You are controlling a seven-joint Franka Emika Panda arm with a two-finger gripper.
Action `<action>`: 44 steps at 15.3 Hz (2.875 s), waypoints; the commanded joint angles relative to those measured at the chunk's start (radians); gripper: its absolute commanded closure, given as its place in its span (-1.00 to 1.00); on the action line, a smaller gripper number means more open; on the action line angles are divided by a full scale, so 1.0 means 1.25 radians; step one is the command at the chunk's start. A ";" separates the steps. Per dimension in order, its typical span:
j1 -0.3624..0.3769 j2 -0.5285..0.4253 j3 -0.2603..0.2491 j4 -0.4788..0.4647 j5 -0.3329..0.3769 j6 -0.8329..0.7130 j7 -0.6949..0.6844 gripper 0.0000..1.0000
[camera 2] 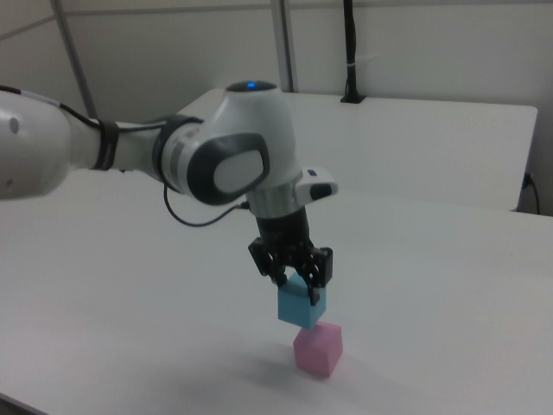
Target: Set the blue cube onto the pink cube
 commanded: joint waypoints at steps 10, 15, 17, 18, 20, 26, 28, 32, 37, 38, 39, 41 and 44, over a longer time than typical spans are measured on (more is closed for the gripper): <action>-0.035 -0.014 -0.001 -0.072 -0.009 0.095 -0.039 0.23; -0.042 0.003 -0.003 -0.072 -0.008 0.130 -0.037 0.22; -0.042 0.014 -0.003 -0.069 -0.008 0.136 -0.033 0.07; -0.043 0.016 -0.003 -0.067 -0.008 0.136 -0.028 -0.27; -0.051 0.015 -0.003 -0.064 -0.008 0.134 -0.025 -1.00; -0.052 0.000 -0.003 -0.034 -0.003 0.093 -0.012 -1.00; -0.043 -0.024 -0.001 0.018 0.004 -0.017 0.034 -1.00; -0.005 -0.038 0.005 0.199 0.075 -0.263 0.111 -1.00; 0.072 -0.074 -0.013 0.268 0.143 -0.365 0.179 -1.00; 0.106 -0.083 -0.014 0.268 0.142 -0.364 0.228 -1.00; 0.142 -0.087 -0.025 0.268 0.141 -0.362 0.267 -1.00; 0.219 -0.093 -0.058 0.268 0.141 -0.355 0.300 -1.00; 0.306 -0.093 -0.093 0.268 0.133 -0.349 0.273 -1.00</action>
